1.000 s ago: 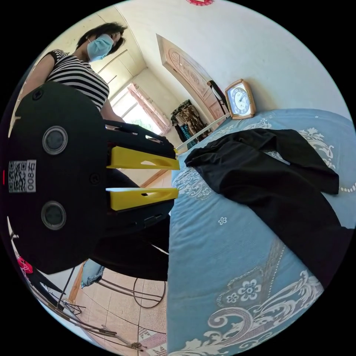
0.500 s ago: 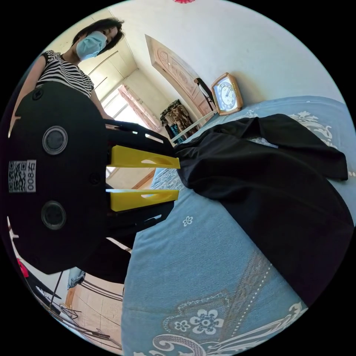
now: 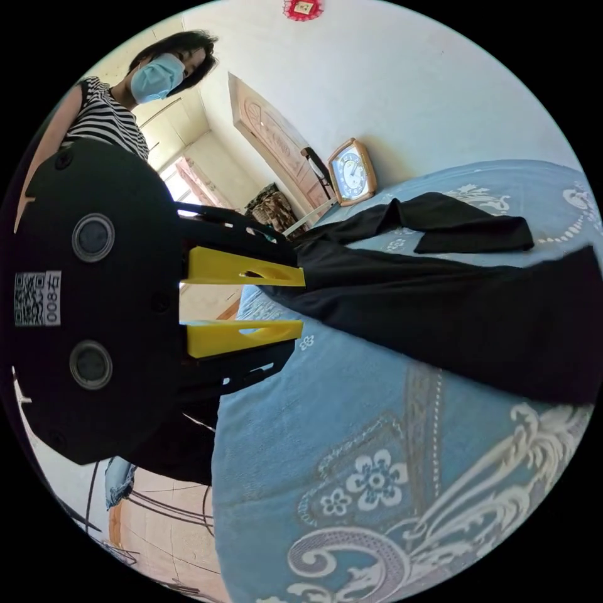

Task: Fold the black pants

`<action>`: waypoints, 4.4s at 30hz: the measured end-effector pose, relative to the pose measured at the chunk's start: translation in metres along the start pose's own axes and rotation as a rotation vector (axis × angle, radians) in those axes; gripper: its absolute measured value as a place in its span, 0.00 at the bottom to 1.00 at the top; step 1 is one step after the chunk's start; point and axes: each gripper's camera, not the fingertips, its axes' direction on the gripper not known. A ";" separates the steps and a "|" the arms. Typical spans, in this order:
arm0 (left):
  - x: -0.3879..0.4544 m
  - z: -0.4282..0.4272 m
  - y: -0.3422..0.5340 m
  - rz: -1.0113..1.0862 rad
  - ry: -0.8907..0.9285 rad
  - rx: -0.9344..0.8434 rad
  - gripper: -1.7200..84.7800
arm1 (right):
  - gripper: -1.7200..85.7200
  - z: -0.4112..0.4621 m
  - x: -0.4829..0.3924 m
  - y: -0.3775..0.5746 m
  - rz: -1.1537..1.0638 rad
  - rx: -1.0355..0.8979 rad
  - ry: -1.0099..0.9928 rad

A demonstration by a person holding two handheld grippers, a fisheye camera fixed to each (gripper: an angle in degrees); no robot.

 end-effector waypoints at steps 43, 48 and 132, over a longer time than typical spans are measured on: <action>0.212 0.470 0.027 1.344 -0.208 -0.591 0.02 | 0.02 -0.124 0.056 0.124 -0.084 0.239 0.111; 0.209 0.522 0.033 1.392 -0.277 -0.667 0.03 | 0.03 -0.125 0.111 0.147 0.029 0.224 0.071; 0.387 0.242 0.003 0.605 -0.324 0.232 0.11 | 0.10 0.082 -0.160 0.228 -0.874 0.106 0.793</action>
